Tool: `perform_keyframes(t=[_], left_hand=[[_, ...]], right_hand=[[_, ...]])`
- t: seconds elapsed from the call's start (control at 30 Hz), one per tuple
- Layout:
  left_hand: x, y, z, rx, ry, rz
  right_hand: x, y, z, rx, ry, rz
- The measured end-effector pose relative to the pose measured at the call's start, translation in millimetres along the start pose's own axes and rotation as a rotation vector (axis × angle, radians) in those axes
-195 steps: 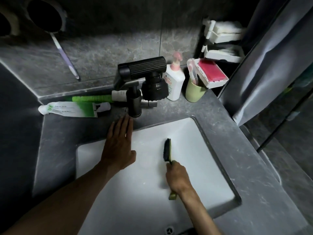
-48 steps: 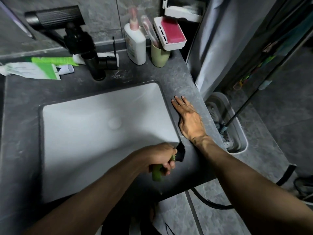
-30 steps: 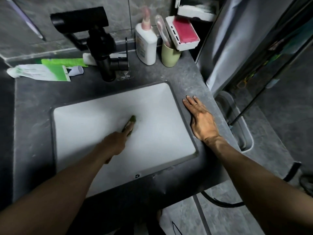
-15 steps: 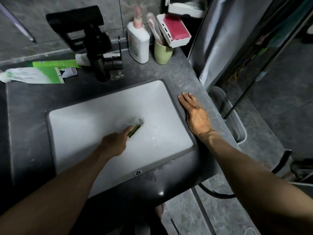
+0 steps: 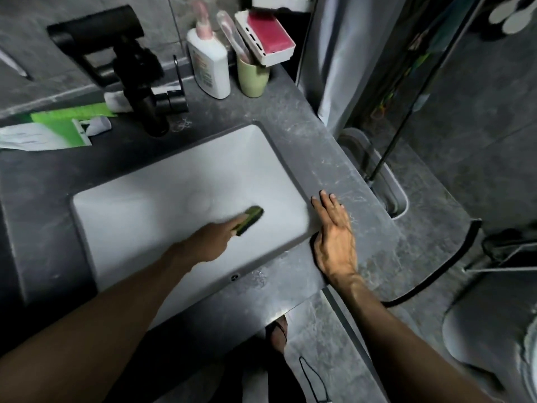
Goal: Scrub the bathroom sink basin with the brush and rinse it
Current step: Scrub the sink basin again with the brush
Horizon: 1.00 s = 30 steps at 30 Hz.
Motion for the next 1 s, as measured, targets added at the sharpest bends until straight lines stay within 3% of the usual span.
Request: perform_keyframes(t=[0.13, 0.43, 0.63, 1.0], left_hand=[[8.9, 39.2, 7.9, 0.166, -0.025, 0.141], [-4.3, 96.1, -0.9, 0.232, -0.14, 0.008], [-18.3, 79.5, 35.3, 0.424, -0.127, -0.163], [0.6, 83.2, 16.8, 0.384, -0.05, -0.237]], right_hand=[[-0.1, -0.5, 0.8, -0.01, 0.023, -0.038], [3.8, 5.5, -0.6, 0.058, 0.115, -0.151], [4.8, 6.5, -0.9, 0.042, 0.136, -0.135], [3.9, 6.5, -0.6, 0.043, 0.121, -0.129]])
Point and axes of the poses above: each hand's wrist, its own z-axis away from the middle knuckle, its own x-axis out of the palm, y = z × x, the point moved 1 cm from there along -z, towards the middle knuckle, and after that the axes turned 12 degrees about -y, right-handed, at the moved point
